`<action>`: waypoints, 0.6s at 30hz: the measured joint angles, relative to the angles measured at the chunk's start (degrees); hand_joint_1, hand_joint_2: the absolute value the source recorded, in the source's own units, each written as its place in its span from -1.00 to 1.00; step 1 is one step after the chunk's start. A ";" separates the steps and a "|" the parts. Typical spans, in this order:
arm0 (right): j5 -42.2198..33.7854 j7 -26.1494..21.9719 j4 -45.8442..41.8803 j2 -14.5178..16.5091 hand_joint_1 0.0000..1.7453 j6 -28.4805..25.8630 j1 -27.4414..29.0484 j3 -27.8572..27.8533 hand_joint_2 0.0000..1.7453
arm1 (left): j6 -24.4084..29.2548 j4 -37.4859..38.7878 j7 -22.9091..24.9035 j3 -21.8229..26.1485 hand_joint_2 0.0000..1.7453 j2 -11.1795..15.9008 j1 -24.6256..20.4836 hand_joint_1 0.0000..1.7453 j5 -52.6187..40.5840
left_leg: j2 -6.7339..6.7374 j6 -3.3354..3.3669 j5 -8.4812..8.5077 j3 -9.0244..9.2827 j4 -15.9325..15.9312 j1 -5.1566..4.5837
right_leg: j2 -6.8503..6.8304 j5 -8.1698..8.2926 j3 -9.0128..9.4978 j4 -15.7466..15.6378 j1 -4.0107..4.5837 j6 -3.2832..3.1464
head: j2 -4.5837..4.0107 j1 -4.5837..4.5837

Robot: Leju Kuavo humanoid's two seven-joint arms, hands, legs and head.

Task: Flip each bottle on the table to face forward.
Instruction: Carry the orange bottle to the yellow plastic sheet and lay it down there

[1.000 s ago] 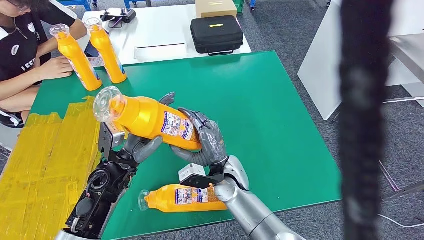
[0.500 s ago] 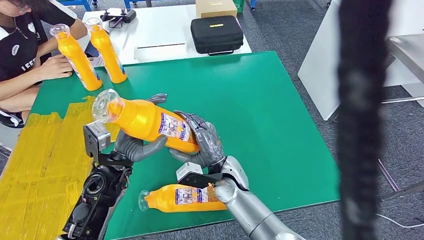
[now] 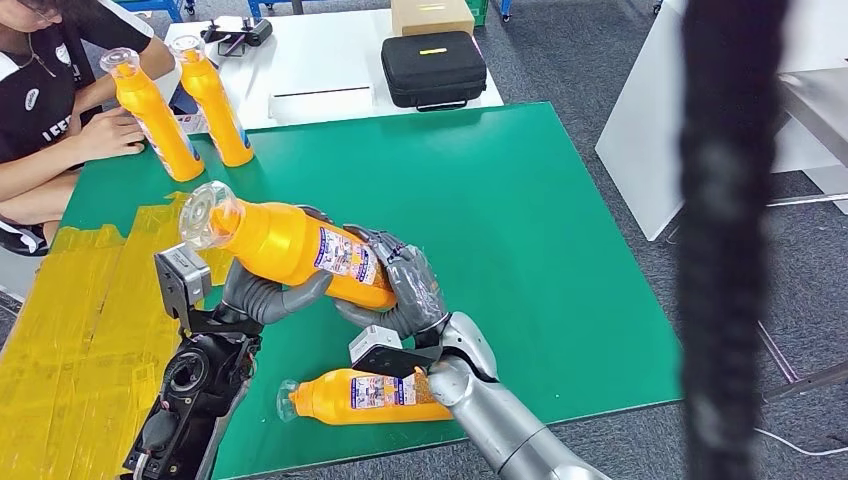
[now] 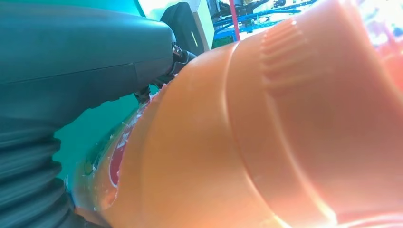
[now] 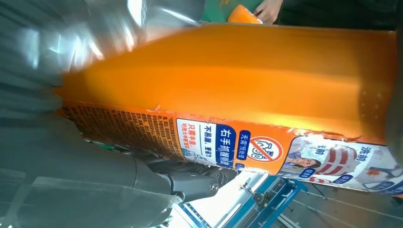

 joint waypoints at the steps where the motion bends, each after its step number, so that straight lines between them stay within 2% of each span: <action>1: -0.04 0.06 -0.05 -0.01 -0.45 -0.01 0.00 -0.04 1.00 | 0.06 0.00 0.00 0.01 1.00 -0.01 0.00 1.00 0.06 | 0.00 0.00 0.00 0.00 0.00 0.00 | 0.00 0.00 0.00 0.00 0.00 0.00 | 0.00 0.01; 2: -0.15 0.11 -0.14 -0.02 -0.95 -0.09 0.02 -0.08 1.00 | 0.26 0.00 0.00 0.05 1.00 -0.05 0.00 1.00 0.04 | 0.00 0.00 0.00 0.00 0.00 0.00 | 0.00 0.00 0.00 0.00 0.00 0.00 | 0.00 0.01; 6: -0.62 0.17 -0.61 -0.11 -1.00 -0.52 0.25 -0.13 -1.00 | 1.64 -0.07 0.00 0.33 1.00 -0.22 -0.01 1.00 -0.55 | 0.00 0.00 0.00 0.00 0.00 0.00 | 0.00 0.00 0.00 0.00 0.00 0.00 | 0.00 -0.02; 9: -0.68 0.38 -1.21 -0.25 -1.00 -0.58 0.54 -0.13 -1.00 | 3.06 -0.26 -0.11 0.55 1.00 -0.27 -0.03 1.00 -1.83 | 0.00 0.00 0.00 -0.01 0.00 0.00 | 0.00 0.00 0.00 0.00 0.00 0.00 | 0.00 -0.01; 12: 0.05 4.09 -9.25 -1.67 -1.00 1.42 3.42 -0.13 -1.00 | 19.33 -0.84 0.04 2.90 1.00 -0.16 -0.48 1.00 -18.23 | 0.01 0.00 0.00 -0.02 0.00 0.00 | 0.00 0.00 -0.03 0.00 0.01 0.00 | 0.00 -0.01; 13: 0.20 5.65 -12.53 -2.25 -1.00 2.71 4.51 -0.13 -0.50 | 24.89 -0.92 0.27 3.86 1.00 -0.07 -0.65 1.00 -23.95 | 0.01 0.00 -0.01 -0.03 0.00 0.00 | -0.01 -0.01 -0.04 0.00 0.01 -0.01 | 0.00 0.00; 16: -1.43 8.59 -17.81 -3.40 -1.00 7.01 6.24 -0.17 1.00 | 30.49 -0.84 0.86 5.46 1.00 0.11 -0.67 1.00 -30.23 | 0.00 0.00 -0.01 -0.04 0.00 0.01 | 0.00 -0.01 -0.04 0.00 0.01 -0.01 | 0.00 0.00; 18: -3.22 9.96 -20.61 -4.13 -1.00 10.04 7.45 -0.41 1.00 | 36.00 -0.52 2.64 6.52 1.00 0.22 -0.61 1.00 -38.45 | 0.01 0.00 -0.01 -0.04 0.00 0.00 | 0.00 -0.01 -0.04 0.00 0.00 -0.01 | 0.00 -0.01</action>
